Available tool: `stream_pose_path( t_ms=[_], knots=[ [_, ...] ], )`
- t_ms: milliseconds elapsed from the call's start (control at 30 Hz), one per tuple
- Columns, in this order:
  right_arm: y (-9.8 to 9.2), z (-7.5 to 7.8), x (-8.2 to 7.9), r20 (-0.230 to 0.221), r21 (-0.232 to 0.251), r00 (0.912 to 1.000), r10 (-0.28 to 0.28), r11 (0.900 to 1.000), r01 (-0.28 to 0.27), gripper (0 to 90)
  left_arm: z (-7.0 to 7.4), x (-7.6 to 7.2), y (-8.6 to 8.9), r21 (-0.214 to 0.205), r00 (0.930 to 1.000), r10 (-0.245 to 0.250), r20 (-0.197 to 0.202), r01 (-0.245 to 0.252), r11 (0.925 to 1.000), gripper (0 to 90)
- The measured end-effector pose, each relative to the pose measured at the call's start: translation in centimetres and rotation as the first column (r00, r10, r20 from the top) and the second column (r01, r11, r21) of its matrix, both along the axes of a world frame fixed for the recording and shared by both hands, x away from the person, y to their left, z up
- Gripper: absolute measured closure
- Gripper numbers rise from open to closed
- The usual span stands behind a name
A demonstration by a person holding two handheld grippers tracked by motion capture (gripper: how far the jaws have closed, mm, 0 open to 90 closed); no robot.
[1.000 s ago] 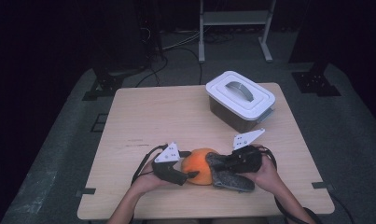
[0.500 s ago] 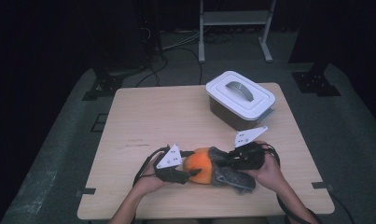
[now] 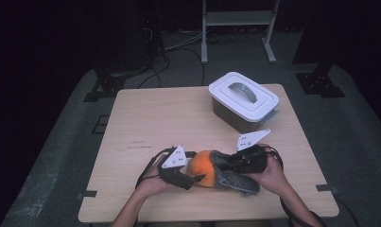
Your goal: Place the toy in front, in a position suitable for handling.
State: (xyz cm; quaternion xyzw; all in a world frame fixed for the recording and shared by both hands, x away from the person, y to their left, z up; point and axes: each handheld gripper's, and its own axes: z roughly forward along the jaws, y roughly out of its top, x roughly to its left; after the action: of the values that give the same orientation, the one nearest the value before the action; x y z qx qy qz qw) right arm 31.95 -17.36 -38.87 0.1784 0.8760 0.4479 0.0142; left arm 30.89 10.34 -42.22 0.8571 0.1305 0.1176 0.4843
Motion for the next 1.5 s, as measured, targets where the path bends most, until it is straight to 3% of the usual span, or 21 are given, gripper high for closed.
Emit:
stream_pose_path(
  t_ms=[33, 100, 267, 333, 400, 433, 467, 533, 633, 767, 800, 900, 967, 1167, 1233, 1300, 1333, 1367, 1400, 1433, 1500],
  knots=[
    [-0.1, 0.1, 0.0, 0.004, -0.005, 1.0000, -0.004, 1.0000, 0.004, 75.7, -0.1, 0.1, 0.1, -0.015, 0.9999, -0.008, -0.012, 0.008, 0.9999, 20.2],
    [-0.2, 0.5, -0.1, 0.017, -0.006, 0.9998, -0.005, 1.0000, 0.006, 76.3, 0.0, -0.1, 0.1, -0.008, 0.9996, -0.024, 0.013, 0.024, 0.9997, 36.8],
    [0.2, 2.1, -1.1, 0.070, 0.037, 0.9975, 0.014, 0.9992, -0.017, 76.9, 0.3, -0.9, -0.4, 0.012, 0.9923, -0.071, 0.101, 0.070, 0.9975, 44.3],
    [0.8, 2.9, -1.7, 0.090, 0.045, 0.9954, 0.031, 0.9984, -0.035, 76.8, 0.5, -1.2, -0.8, 0.032, 0.9865, -0.095, 0.134, 0.092, 0.9953, 44.7],
    [1.5, 2.8, -2.0, 0.100, 0.015, 0.9938, 0.049, 0.9986, -0.051, 76.7, 0.5, -1.3, -0.9, 0.040, 0.9857, -0.094, 0.140, 0.089, 0.9952, 44.5],
    [1.7, 2.4, -2.0, 0.095, -0.005, 0.9940, 0.053, 0.9986, -0.052, 76.7, 0.4, -1.3, -0.8, 0.044, 0.9851, -0.097, 0.142, 0.091, 0.9949, 44.4],
    [1.8, 1.6, -1.6, 0.060, -0.010, 0.9961, 0.065, 0.9979, -0.064, 76.7, 0.2, -1.2, -0.5, 0.053, 0.9847, -0.100, 0.143, 0.093, 0.9943, 44.5],
    [1.6, 1.4, -1.4, 0.049, -0.015, 0.9966, 0.066, 0.9977, -0.065, 76.7, 0.1, -1.1, -0.4, 0.048, 0.9863, -0.093, 0.137, 0.087, 0.9951, 44.5],
    [0.2, 1.0, -0.7, 0.044, -0.055, 0.9989, 0.012, 0.9984, -0.010, 76.6, 0.0, -0.8, 0.1, 0.032, 0.9906, -0.078, 0.112, 0.075, 0.9967, 44.2],
    [0.1, 1.3, -0.9, 0.052, -0.024, 0.9986, 0.003, 0.9997, -0.002, 76.7, 0.0, -0.9, -0.2, 0.027, 0.9884, -0.094, 0.119, 0.092, 0.9954, 43.3],
    [0.6, 1.9, -1.3, 0.065, 0.012, 0.9975, 0.027, 0.9995, -0.028, 76.6, 0.1, -1.0, -0.4, 0.023, 0.9871, -0.101, 0.124, 0.099, 0.9948, 42.8],
    [1.4, 2.2, -1.7, 0.079, 0.004, 0.9958, 0.046, 0.9989, -0.046, 75.9, 0.1, -1.2, -0.6, 0.035, 0.9831, -0.121, 0.138, 0.117, 0.9925, 42.1],
    [1.6, 1.9, -1.6, 0.078, -0.006, 0.9955, 0.052, 0.9986, -0.052, 75.9, 0.0, -1.1, -0.4, 0.038, 0.9852, -0.117, 0.126, 0.113, 0.9929, 40.7],
    [-0.1, 0.3, -0.2, 0.007, 0.000, 1.0000, 0.001, 1.0000, -0.001, 76.2, -0.6, -0.3, 0.9, 0.016, 0.9936, -0.082, 0.077, 0.081, 0.9966, 40.8],
    [-1.0, -0.4, 0.5, -0.036, 0.011, 0.9990, -0.028, 0.9995, 0.028, 76.1, -0.8, 0.1, 1.4, 0.010, 0.9959, -0.069, 0.058, 0.068, 0.9976, 39.8],
    [-1.0, -0.5, 0.6, -0.043, 0.019, 0.9987, -0.027, 0.9994, 0.028, 76.1, -0.7, 0.2, 1.5, 0.009, 0.9974, -0.059, 0.040, 0.059, 0.9982, 38.2],
    [-0.7, -0.6, 0.4, -0.041, 0.015, 0.9988, -0.026, 0.9995, 0.026, 76.1, -0.5, 0.3, 1.4, 0.010, 0.9985, -0.054, 0.009, 0.053, 0.9985, 32.5],
    [-0.7, -0.6, 0.4, -0.041, 0.015, 0.9988, -0.026, 0.9995, 0.026, 76.1, -0.5, 0.3, 1.4, 0.010, 0.9985, -0.054, 0.009, 0.053, 0.9985, 27.2],
    [-0.5, -0.6, 0.3, -0.033, 0.009, 0.9991, -0.025, 0.9996, 0.025, 76.1, -0.3, 0.4, 1.3, 0.001, 0.9988, -0.046, -0.019, 0.046, 0.9989, 27.2],
    [-0.1, -0.4, 0.0, -0.013, 0.004, 0.9998, -0.016, 0.9999, 0.016, 76.1, -0.1, 0.5, 1.3, -0.014, 0.9987, -0.040, -0.032, 0.039, 0.9991, 20.8],
    [0.3, -0.3, -0.2, -0.002, 0.000, 1.0000, -0.006, 1.0000, 0.006, 75.9, 0.4, 0.3, 1.3, -0.054, 0.9976, -0.054, -0.042, 0.052, 0.9972, 20.8]
  ],
)
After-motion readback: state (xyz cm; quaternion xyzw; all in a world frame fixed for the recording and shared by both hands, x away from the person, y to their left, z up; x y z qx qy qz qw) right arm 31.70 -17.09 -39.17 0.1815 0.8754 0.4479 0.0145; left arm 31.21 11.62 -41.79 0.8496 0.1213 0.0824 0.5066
